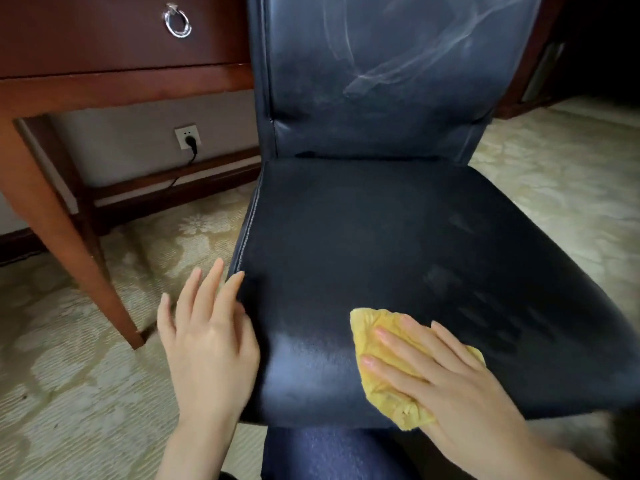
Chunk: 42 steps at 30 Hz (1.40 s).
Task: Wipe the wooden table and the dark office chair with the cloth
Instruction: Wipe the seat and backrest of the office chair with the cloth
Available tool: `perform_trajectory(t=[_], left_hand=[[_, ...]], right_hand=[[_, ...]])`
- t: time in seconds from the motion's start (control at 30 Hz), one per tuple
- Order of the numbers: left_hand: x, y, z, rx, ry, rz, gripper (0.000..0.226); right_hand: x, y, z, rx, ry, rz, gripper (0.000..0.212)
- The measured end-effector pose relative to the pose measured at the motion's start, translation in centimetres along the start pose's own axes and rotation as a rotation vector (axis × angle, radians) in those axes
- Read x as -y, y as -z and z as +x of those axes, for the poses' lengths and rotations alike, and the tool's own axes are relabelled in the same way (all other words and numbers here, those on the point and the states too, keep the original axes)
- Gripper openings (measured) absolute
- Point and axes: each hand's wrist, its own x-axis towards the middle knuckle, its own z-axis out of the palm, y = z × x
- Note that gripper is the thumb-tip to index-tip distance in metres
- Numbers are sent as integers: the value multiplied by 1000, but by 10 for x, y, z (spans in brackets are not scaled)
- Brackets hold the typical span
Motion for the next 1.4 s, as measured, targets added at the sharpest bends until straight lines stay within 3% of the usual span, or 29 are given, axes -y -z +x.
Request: perform_trajectory(t=[0.07,0.2,0.27,0.33,0.53,0.7,0.77,0.9,0.97,1.17,1.4], left_hand=[[-23,-4,1,54,-87,-31,49],[-65,-20,-9,159,-211,-41,50],[-74,-28,-15,183,-223,-5,49],[-76,-34,-20,181,-253,46,49],[-73,-43,-23,112,-249,64,48],[-73,-44,-21,109,-225,81,46],[-74,-45,-21,114,-216,103,44],[-75,-47,-23,110,-230,128,43],[-74,-47,-24,111,-225,141,43],[-73,-44,-22,120,-180,133,47],[-69,-45,-24,82,-210,117,46]], right_hand=[[-16,6,-19,21,-152,36,66],[-59,15,-39,35,-460,140,41],[-86,15,-35,65,-567,239,46],[-117,11,-24,104,-616,261,53],[-195,-3,46,242,-663,193,42],[-218,-15,95,268,-895,174,35],[-208,-13,98,259,-879,172,38],[-160,-9,88,140,-650,220,25],[-130,-11,78,94,-585,222,29],[-68,-2,36,57,-583,200,43],[-42,-8,-36,-326,-555,91,40]])
